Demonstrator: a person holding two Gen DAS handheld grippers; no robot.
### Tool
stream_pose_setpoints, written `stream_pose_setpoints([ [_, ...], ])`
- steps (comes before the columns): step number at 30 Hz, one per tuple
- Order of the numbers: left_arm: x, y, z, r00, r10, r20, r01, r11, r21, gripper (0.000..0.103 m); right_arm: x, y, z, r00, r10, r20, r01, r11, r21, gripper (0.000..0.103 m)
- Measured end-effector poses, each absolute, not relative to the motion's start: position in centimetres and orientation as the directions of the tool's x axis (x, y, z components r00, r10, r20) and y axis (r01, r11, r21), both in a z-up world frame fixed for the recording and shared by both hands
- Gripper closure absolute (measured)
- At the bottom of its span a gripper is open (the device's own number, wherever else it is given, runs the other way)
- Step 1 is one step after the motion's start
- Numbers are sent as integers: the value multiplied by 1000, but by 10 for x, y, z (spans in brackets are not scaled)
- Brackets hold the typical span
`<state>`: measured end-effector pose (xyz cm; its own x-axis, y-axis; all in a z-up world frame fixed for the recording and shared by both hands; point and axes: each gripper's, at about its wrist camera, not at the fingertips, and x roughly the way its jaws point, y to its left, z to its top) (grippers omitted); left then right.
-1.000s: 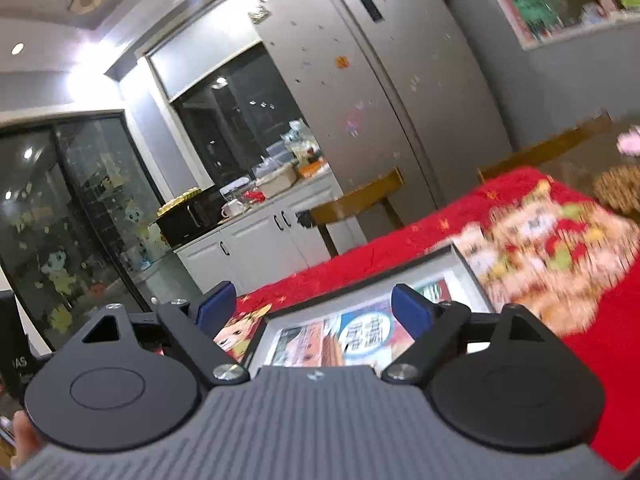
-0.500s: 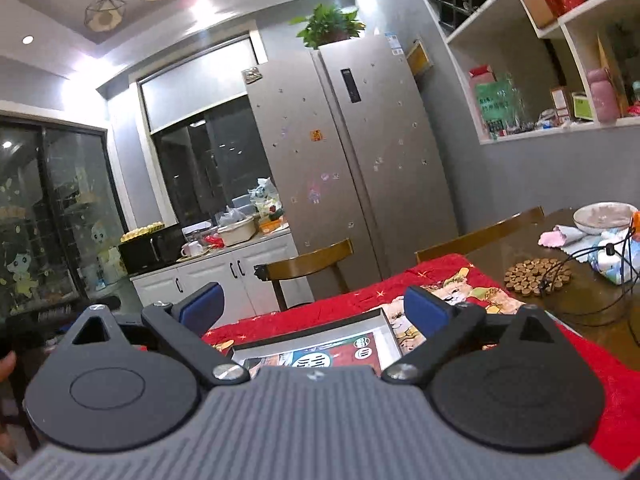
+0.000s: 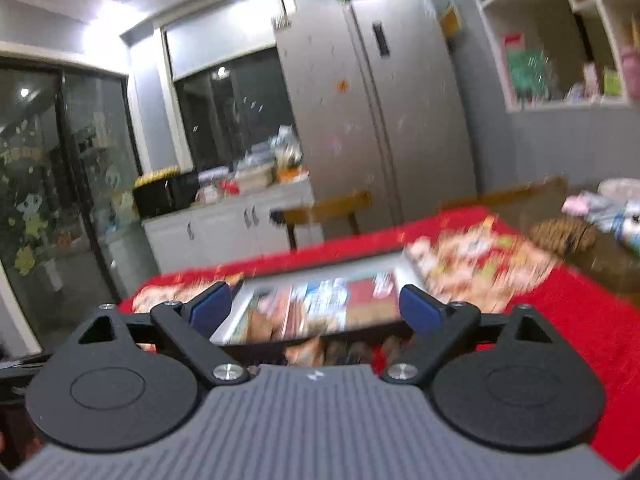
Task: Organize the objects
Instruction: 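Raise both open tools away from the black box, then grasp blue-and-white scrunchie with left tool while right tool grasps red cylindrical package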
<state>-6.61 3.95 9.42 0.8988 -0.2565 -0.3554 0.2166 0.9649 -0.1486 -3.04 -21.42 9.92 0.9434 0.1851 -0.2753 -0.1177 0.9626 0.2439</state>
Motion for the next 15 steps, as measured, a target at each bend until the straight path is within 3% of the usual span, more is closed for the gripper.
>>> stream_pose_setpoints([
  [4,-42,17,68,866,-229,-445,215,973,-83,20,-16,-207,71,912,221,-345,-125,952,279,14],
  [12,-4,10,31,794,-243,-558,200,970,-138,21,12,-208,16,840,229,-491,-43,931,362,33],
  [15,5,14,25,783,-229,-579,175,973,-147,21,18,-210,5,823,231,-519,-24,927,375,34],
])
